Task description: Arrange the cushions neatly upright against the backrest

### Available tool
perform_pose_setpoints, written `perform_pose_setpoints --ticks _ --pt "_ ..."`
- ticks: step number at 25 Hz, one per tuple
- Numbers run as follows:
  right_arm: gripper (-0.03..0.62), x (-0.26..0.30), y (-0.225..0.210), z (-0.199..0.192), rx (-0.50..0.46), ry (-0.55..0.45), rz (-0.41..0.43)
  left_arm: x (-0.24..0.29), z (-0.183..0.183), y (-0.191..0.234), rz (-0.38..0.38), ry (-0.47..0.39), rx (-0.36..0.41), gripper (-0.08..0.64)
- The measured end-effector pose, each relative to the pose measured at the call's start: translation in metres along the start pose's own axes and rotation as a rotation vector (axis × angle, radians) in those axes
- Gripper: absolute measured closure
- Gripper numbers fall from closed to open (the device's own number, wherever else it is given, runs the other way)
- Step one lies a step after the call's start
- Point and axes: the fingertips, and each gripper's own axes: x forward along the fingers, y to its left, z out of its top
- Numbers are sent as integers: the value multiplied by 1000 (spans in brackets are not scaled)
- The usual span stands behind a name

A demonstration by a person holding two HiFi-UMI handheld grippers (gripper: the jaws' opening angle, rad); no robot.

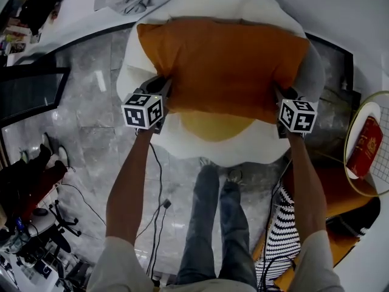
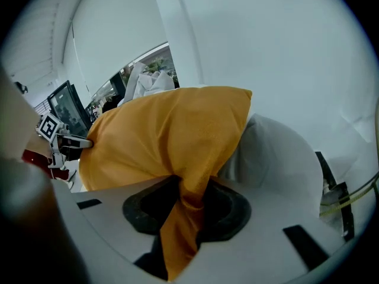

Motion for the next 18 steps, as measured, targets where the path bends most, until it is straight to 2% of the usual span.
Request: perform_pose_setpoints --ticks 5,10,15,18 --pt "432 17 -9 -4 6 23 -28 10 -4 9 -3 -4 -10 486" --pt "372 33 -19 -29 60 84 -96 18 -19 18 13 5 -50 396" --pt "296 27 -31 -32 79 44 -135 16 -21 13 46 -22 -13 309" --pt "261 17 -34 -34 81 26 -148 10 -22 10 65 -34 -19 267"
